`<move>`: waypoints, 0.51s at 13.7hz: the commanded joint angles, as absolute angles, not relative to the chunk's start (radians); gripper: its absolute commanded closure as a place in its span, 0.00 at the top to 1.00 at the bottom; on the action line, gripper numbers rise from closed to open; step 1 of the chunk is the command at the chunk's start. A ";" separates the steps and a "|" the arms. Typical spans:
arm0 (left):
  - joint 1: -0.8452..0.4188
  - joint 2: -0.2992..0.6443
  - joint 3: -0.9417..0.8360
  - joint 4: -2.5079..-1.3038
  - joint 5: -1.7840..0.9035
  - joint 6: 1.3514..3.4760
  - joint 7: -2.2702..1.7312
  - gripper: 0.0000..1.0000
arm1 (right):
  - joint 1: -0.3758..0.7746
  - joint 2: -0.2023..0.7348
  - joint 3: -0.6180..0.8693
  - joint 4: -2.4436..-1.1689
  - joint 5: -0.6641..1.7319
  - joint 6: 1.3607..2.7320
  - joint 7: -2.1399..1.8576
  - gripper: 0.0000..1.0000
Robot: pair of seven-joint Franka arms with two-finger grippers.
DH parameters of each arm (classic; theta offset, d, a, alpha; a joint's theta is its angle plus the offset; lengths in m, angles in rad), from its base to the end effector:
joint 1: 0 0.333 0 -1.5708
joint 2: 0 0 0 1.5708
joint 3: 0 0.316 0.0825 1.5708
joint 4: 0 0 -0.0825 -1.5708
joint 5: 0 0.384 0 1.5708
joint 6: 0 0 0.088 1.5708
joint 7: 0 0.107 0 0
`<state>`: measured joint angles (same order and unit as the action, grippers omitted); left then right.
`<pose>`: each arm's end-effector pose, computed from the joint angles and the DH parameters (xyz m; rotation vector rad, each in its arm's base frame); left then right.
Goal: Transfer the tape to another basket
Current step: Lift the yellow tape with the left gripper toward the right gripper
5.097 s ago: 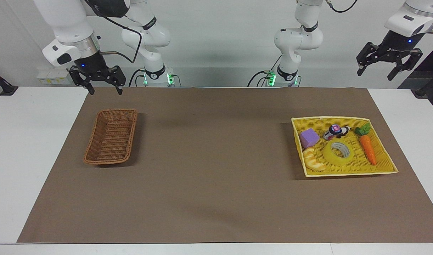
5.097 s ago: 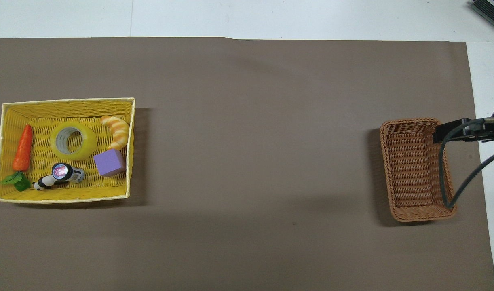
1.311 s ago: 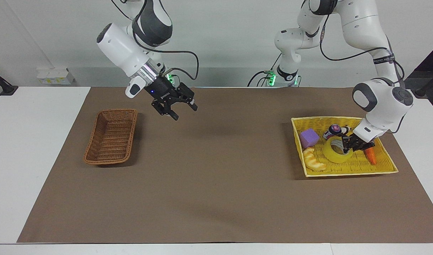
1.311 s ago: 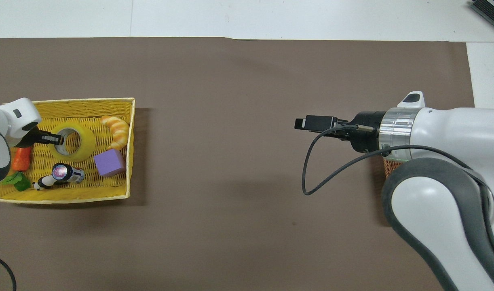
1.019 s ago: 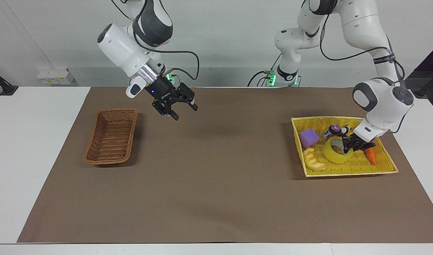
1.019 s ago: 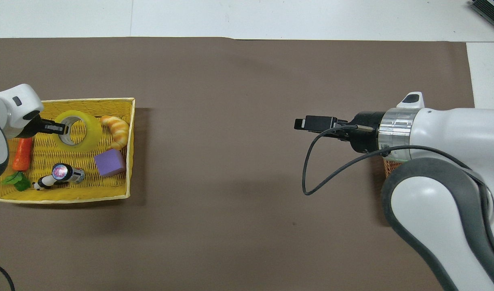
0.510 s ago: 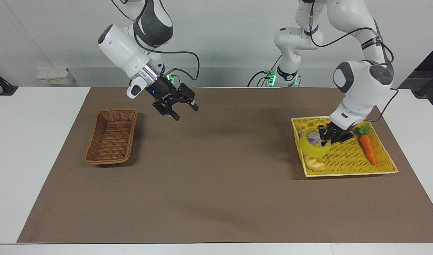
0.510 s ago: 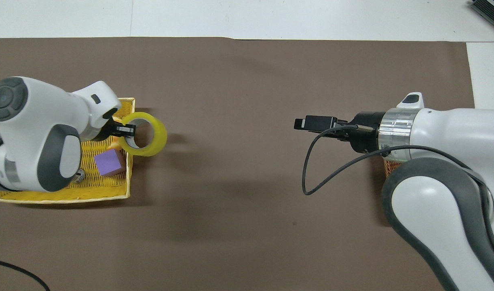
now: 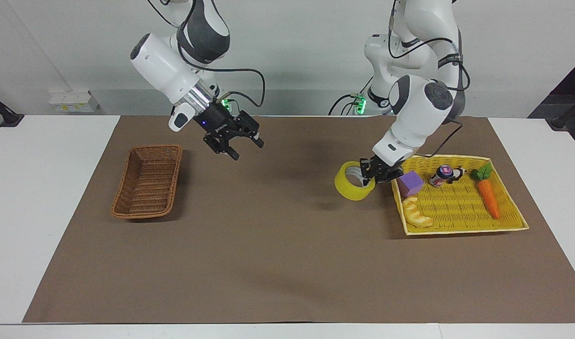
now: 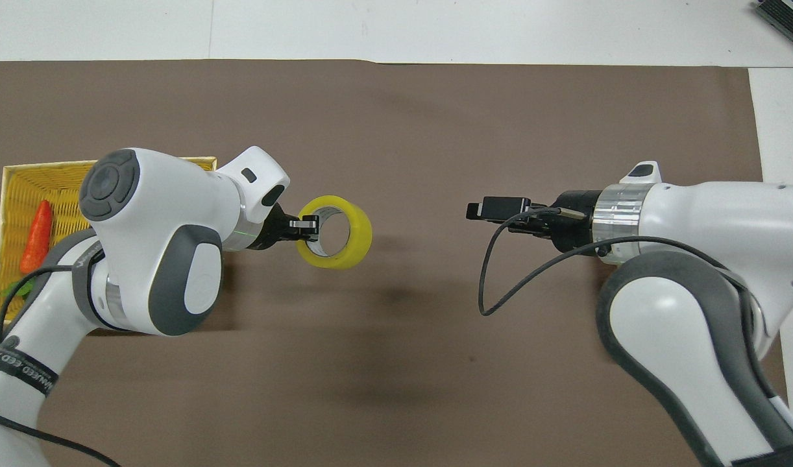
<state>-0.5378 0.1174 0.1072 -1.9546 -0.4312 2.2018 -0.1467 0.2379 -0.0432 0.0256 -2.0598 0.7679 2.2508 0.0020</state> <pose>0.5366 -0.2642 0.4333 2.7671 -0.0712 0.0338 0.5401 0.1659 0.4845 -2.4591 0.2044 -0.1718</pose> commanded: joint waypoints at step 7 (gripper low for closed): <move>-0.707 0.109 0.126 -1.962 -0.471 2.286 -0.305 0.00 | 0.360 0.041 0.029 -2.063 0.859 2.370 -0.003 1.00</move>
<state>-0.6685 0.1164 0.1080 -1.9542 -0.4513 2.2582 -0.2914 0.3575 0.0182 0.0270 -2.0650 0.8180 2.3395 0.0026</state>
